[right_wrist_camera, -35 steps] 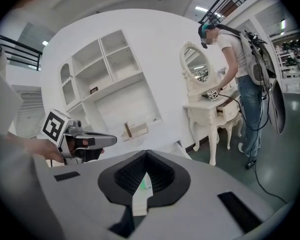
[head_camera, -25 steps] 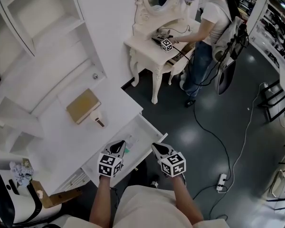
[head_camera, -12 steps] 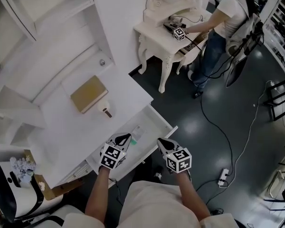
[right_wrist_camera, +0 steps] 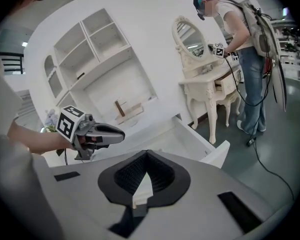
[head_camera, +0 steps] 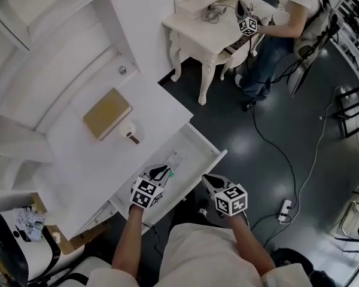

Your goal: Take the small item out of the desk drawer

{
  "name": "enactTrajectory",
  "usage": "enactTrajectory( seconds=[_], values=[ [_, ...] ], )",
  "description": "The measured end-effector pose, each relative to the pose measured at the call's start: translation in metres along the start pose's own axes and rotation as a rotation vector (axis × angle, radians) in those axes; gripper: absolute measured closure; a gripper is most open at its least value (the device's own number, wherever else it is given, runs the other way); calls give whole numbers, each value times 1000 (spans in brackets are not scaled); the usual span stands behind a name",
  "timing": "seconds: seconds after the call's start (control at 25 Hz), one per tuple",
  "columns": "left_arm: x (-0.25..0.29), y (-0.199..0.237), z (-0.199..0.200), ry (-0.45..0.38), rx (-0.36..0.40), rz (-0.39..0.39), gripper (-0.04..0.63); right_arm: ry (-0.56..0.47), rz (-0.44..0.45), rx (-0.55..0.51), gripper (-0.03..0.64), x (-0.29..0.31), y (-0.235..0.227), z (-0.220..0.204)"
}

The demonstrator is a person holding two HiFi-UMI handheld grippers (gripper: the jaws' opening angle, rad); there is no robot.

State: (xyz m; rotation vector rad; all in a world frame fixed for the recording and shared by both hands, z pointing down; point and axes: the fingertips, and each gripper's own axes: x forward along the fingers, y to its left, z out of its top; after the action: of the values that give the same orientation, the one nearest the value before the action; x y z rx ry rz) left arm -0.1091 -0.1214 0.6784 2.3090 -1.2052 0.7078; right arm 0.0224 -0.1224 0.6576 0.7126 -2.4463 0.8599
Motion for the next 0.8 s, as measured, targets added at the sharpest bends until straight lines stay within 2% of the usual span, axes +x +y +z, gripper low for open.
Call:
enactTrajectory(
  seconds=[0.36, 0.6, 0.8],
  values=[
    [24, -7, -29, 75, -3, -5, 488, -22, -23, 22, 592, -2, -3, 0],
    [41, -2, -45, 106, -17, 13, 426, 24, 3, -14, 592, 4, 11, -13],
    [58, -2, -61, 144, -60, 15, 371, 45, -4, -11, 592, 3, 12, -21]
  ],
)
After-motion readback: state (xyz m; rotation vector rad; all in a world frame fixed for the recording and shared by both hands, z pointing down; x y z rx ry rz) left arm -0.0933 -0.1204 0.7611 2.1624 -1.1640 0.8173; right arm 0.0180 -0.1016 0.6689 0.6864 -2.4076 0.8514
